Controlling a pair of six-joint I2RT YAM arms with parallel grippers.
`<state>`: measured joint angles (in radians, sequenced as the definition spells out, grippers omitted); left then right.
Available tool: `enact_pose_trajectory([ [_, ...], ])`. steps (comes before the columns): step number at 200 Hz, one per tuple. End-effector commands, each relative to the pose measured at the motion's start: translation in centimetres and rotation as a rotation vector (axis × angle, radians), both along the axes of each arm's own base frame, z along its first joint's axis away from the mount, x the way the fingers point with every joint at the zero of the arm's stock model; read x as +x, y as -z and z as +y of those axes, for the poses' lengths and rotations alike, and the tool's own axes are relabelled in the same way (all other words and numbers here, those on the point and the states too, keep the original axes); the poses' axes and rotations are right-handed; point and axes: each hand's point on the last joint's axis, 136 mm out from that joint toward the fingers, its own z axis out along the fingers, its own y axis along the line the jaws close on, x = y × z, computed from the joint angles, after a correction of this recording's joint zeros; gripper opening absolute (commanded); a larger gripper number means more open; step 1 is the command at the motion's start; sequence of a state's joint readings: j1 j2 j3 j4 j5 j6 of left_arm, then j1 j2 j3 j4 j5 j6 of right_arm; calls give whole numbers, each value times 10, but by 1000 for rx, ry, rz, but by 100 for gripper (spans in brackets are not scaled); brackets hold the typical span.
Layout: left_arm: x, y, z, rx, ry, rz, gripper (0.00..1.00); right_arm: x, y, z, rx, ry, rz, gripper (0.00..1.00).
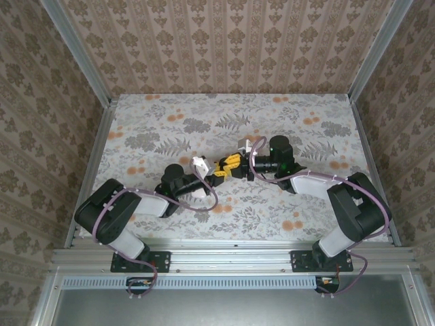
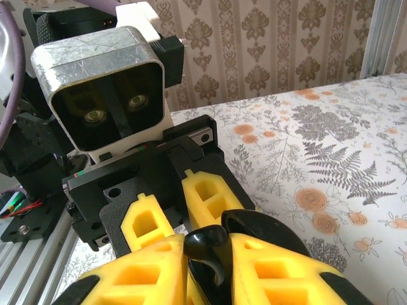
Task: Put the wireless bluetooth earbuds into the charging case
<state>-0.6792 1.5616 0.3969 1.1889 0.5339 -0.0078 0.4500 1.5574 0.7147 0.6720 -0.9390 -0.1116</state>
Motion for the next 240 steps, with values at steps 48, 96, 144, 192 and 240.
enact_pose_trajectory([
  [48,-3,-39,1,-83,9,-106,11,-5,-3,-5,-41,22,-2,38],
  [96,-6,-35,3,-72,15,-103,11,-13,-30,-20,2,57,-82,40],
  [144,-22,-29,1,-52,93,-125,11,-35,-25,-43,-46,118,-135,41],
  [192,-36,-21,-2,-10,173,-126,10,-45,-9,-65,-163,201,-96,44],
  [240,-43,-5,-2,47,187,-140,10,-36,-10,-86,-209,371,99,46],
])
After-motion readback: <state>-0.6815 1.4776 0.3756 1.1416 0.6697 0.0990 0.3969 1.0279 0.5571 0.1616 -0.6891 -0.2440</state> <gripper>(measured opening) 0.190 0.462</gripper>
